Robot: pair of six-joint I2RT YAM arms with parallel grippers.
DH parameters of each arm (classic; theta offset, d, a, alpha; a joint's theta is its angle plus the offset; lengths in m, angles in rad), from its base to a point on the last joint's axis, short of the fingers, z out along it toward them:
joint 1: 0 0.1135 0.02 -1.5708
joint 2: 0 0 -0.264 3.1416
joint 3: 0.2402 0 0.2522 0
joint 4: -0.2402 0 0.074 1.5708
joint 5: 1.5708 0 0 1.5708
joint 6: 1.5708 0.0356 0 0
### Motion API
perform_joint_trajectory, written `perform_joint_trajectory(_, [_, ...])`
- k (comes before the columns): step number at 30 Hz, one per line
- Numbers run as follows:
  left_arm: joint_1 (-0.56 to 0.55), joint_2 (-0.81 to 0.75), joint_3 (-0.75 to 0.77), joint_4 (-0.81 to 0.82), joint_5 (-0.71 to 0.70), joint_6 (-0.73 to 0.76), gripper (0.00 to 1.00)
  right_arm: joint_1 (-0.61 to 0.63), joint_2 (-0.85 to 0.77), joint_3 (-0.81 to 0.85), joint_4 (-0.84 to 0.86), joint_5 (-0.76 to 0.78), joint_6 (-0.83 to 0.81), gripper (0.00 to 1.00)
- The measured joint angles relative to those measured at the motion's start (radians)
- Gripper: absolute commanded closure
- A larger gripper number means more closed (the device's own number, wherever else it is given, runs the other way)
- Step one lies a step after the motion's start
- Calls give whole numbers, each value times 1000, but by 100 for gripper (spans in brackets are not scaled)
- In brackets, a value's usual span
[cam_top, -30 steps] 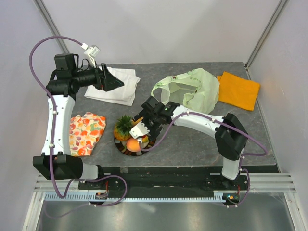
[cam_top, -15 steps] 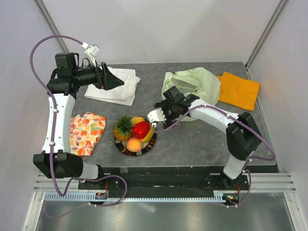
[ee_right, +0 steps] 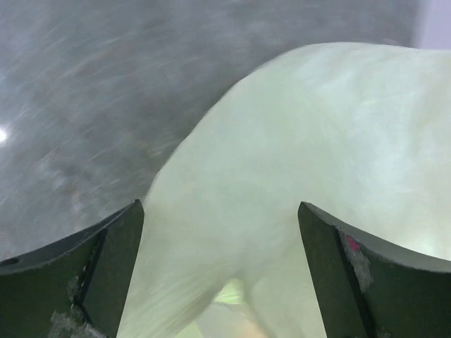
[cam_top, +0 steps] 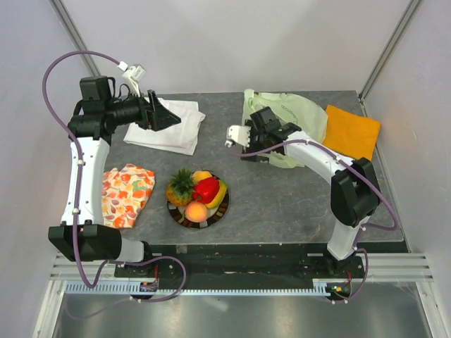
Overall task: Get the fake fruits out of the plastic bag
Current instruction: Adjust the plastic bag at the center of the board, then reset both arms
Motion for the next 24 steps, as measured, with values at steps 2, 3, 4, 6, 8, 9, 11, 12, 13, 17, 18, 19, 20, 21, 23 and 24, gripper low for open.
perform_joint_trajectory(2, [0,-5,-2,-3,-25,0,11,-4,10,77,2,55,108,2])
perform_joint_trajectory(3, [0,-8,-4,-6,-36,0,10,-6,13,121,10,75,162,2])
perform_joint_trajectory(4, [0,-11,-6,-8,-49,0,1,-9,14,158,9,85,203,2])
perform_joint_trajectory(6, [0,-21,-10,-15,-75,2,1,-14,9,237,15,80,299,2])
perform_joint_trajectory(8, [0,-30,-11,-23,-100,3,1,-20,-20,267,22,66,393,2])
perform_joint_trajectory(9, [0,-33,-11,-26,-113,3,1,-21,-43,268,15,61,441,2])
perform_joint_trajectory(11, [0,-36,-11,-30,-144,3,1,-21,-83,268,-10,47,521,2])
perform_joint_trajectory(12, [0,-36,-11,-31,-166,3,1,-24,-104,268,-23,33,559,2])
perform_joint_trajectory(13, [0,-36,-14,-30,-191,3,1,-27,-125,268,-38,19,597,2])
perform_joint_trajectory(17, [0,-40,-45,-29,-306,12,1,-59,-204,268,-51,35,753,2])
perform_joint_trajectory(18, [0,-40,-54,-29,-344,14,1,-69,-222,268,-52,59,785,2])
perform_joint_trajectory(19, [0,-40,-60,-29,-378,17,1,-77,-241,268,-57,90,813,2])
perform_joint_trajectory(20, [1,-40,-65,-30,-414,18,1,-85,-257,269,-61,124,838,2])
perform_joint_trajectory(21, [1,-40,-69,-30,-446,18,1,-90,-271,270,-68,157,857,2])
perform_joint_trajectory(23, [3,-40,-75,-27,-502,18,1,-92,-293,271,-85,214,887,2])
perform_joint_trajectory(24, [5,-40,-77,-27,-523,18,1,-91,-301,271,-94,240,900,2])
